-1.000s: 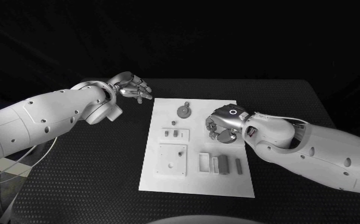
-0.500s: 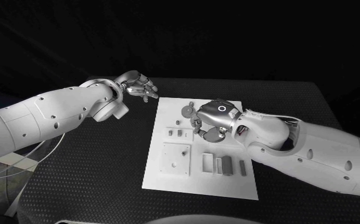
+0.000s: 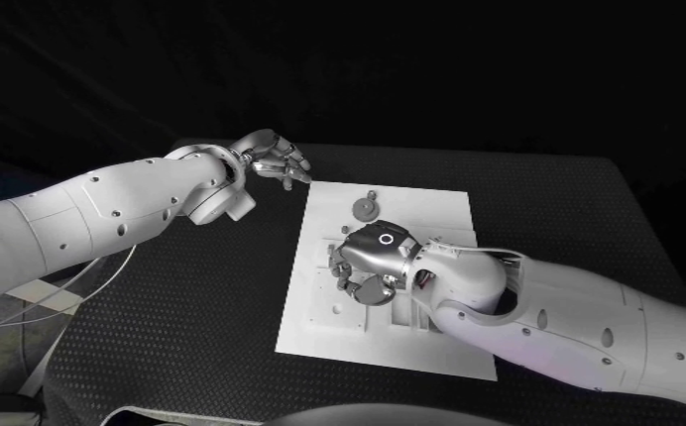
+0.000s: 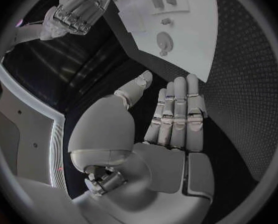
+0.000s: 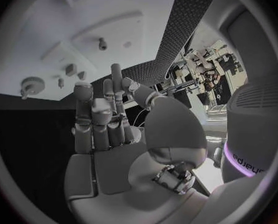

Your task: Assemble the parts on the task board

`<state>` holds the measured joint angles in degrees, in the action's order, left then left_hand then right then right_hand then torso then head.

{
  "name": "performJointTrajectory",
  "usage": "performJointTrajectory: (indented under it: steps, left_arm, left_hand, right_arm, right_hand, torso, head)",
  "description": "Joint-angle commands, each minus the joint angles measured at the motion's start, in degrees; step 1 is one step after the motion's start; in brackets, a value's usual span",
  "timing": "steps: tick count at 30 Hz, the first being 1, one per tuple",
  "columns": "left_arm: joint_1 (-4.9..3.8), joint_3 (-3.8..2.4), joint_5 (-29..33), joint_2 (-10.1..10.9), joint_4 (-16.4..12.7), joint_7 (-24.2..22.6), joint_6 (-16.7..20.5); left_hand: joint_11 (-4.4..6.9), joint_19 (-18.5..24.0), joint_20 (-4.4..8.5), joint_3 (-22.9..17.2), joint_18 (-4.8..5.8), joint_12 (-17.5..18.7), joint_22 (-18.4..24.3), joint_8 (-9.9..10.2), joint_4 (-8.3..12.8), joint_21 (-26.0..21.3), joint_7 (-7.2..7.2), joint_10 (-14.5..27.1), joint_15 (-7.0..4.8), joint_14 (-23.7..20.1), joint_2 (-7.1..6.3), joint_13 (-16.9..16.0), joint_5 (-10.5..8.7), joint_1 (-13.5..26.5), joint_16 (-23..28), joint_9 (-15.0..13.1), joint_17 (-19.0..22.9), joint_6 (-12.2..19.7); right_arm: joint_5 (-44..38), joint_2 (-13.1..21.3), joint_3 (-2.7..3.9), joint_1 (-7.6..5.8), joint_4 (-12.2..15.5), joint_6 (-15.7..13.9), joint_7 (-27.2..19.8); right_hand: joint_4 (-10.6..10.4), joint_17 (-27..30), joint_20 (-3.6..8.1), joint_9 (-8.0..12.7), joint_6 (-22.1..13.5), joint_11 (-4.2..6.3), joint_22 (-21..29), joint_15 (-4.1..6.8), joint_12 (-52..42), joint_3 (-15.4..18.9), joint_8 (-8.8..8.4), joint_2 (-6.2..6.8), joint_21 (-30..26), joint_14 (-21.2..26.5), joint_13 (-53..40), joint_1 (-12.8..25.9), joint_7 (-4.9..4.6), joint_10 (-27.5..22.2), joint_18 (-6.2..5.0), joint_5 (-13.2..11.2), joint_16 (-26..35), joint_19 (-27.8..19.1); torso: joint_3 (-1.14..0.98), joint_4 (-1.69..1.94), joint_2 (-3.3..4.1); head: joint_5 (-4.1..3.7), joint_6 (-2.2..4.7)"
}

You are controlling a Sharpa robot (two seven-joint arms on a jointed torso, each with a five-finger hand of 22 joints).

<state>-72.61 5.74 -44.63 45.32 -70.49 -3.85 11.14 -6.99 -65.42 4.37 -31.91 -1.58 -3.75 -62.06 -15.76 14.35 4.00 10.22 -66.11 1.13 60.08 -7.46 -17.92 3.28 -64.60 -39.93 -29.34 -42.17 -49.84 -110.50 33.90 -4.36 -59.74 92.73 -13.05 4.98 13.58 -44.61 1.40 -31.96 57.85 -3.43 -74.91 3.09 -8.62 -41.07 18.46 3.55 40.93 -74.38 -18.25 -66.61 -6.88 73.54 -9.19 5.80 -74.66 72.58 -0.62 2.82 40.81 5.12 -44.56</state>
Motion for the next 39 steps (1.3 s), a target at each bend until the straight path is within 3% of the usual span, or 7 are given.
performJointTrajectory:
  steps: [1, 5, 7, 13, 21, 29, 39]
  left_arm:
    - [-0.04, -0.03, 0.4, -0.2, -0.1, -0.5, -0.4]
    - [-0.04, -0.03, 0.4, -0.2, -0.1, -0.4, -0.4]
    - [-0.04, -0.03, 0.4, -0.2, -0.1, -0.4, -0.4]
    - [-0.04, -0.03, 0.4, -0.2, -0.1, -0.4, -0.5]
    - [-0.04, -0.03, 0.4, -0.2, -0.1, -0.4, -0.7]
    - [-0.04, -0.03, 0.4, -0.1, -0.1, -0.3, -0.8]
    - [-0.04, -0.03, 0.4, 0.0, -0.2, -0.3, -0.8]
  left_hand:
    - [-0.04, 0.3, 0.14, 0.2, -0.52, -0.2, 0.1, -0.1, -0.1, -0.1, 0.09, 0.4, 0.0, -0.4, 0.65, -0.1, 0.23, 0.1, -0.2, -0.1, 0.1, 0.3]
    - [-0.04, 0.3, 0.14, 0.2, -0.52, -0.2, 0.1, -0.1, -0.1, -0.1, 0.09, 0.4, 0.0, -0.4, 0.66, -0.1, 0.23, 0.1, -0.2, -0.1, 0.1, 0.3]
    - [-0.04, 0.3, 0.14, 0.2, -0.52, -0.2, 0.1, -0.1, -0.1, -0.1, 0.09, 0.4, 0.0, -0.4, 0.66, -0.1, 0.23, 0.1, -0.2, -0.1, 0.1, 0.3]
    - [-0.05, 0.3, 0.14, 0.3, -0.52, -0.2, 0.1, -0.1, -0.1, -0.1, 0.1, 0.4, 0.0, -0.4, 0.67, -0.1, 0.23, 0.1, -0.2, -0.1, 0.1, 0.3]
    - [-0.05, 0.3, 0.13, 0.3, -0.51, -0.2, 0.1, -0.1, -0.1, -0.1, 0.1, 0.4, 0.0, -0.4, 0.69, -0.1, 0.23, 0.1, -0.3, -0.1, 0.1, 0.3]
    - [-0.05, 0.3, 0.13, 0.3, -0.51, -0.2, 0.1, -0.1, -0.1, -0.1, 0.1, 0.4, 0.01, -0.4, 0.7, -0.1, 0.23, 0.1, -0.3, -0.1, 0.1, 0.3]
    - [-0.05, 0.3, 0.13, 0.3, -0.51, -0.2, 0.1, -0.1, -0.1, -0.1, 0.11, 0.4, 0.01, -0.4, 0.71, -0.1, 0.23, 0.2, -0.3, -0.1, 0.1, 0.4]
  right_arm:
    - [0.8, -1.0, -0.33, 0.99, -0.9, -0.1, -1.5]
    - [0.8, -2.2, -1.7, 1.56, -2.2, 0.2, -1.7]
    - [0.8, -2.5, -1.94, 1.87, -2.7, 0.3, -1.8]
    - [0.7, -2.8, -2.13, 2.18, -3.4, 0.5, -1.8]
    - [-0.7, -3.2, -2.28, 2.24, -4.3, 0.5, -1.0]
    - [-0.5, -3.7, -3.03, 2.47, -4.9, 1.0, -1.3]
    - [-0.2, -3.9, -3.19, 2.56, -5.1, 1.3, -1.4]
  right_hand:
    - [1.0, 0.1, 0.13, 0.0, 0.4, 0.94, -1.3, 0.81, -0.1, -1.3, 0.15, -0.6, 0.2, 0.2, -0.1, -0.9, 0.1, 1.1, -5.81, 0.1, -0.2, 0.4]
    - [1.0, 0.1, 0.14, 0.0, 0.3, 0.94, -1.3, 0.82, -0.1, -1.3, 0.13, -0.65, 0.2, 0.3, -0.1, -0.8, 0.09, 1.1, -5.81, 0.1, -0.2, 0.4]
    - [1.0, 0.1, 0.15, 0.0, 0.3, 0.94, -1.3, 0.82, -0.1, -1.3, 0.12, -0.68, 0.2, 0.3, -0.1, -0.8, 0.08, 1.1, -5.81, 0.1, -0.2, 0.4]
    - [1.1, 0.1, 0.16, 0.0, 0.3, 0.95, -1.3, 0.82, 0.0, -1.3, 0.11, -0.72, 0.2, 0.3, -0.1, -0.8, 0.08, 1.1, -5.81, 0.1, -0.2, 0.3]
    - [1.1, 0.1, 0.17, -0.1, 0.3, 0.95, -1.3, 0.82, 0.0, -1.3, 0.1, -0.74, 0.2, 0.3, -0.2, -0.8, 0.07, 1.1, -5.81, 0.1, -0.2, 0.3]
    - [1.2, 0.1, 0.17, -0.1, 0.3, 0.95, -1.3, 0.83, 0.0, -1.3, 0.11, -0.75, 0.2, 0.3, -0.2, -0.8, 0.08, 1.1, -5.81, 0.1, -0.2, 0.3]
    - [1.2, 0.1, 0.17, -0.1, 0.3, 0.95, -1.3, 0.83, 0.0, -1.3, 0.1, -0.8, 0.2, 0.3, -0.3, -0.7, 0.07, 1.1, -5.81, 0.1, -0.2, 0.3]
  torso:
    - [-0.08, -0.01, -0.03]
    - [-0.18, -0.15, 0.03]
    - [-0.18, -0.17, 0.04]
    - [-0.23, -0.18, 0.03]
    - [-0.26, -0.23, 0.05]
    - [-0.19, -0.15, 0.03]
    - [-0.14, -0.11, 0.0]
  head:
    - [0.72, -0.25]
    - [1.51, -0.71]
    - [1.67, -0.74]
    - [2.43, -1.09]
    - [2.74, -1.33]
    - [2.81, -1.5]
    - [2.8, -1.56]
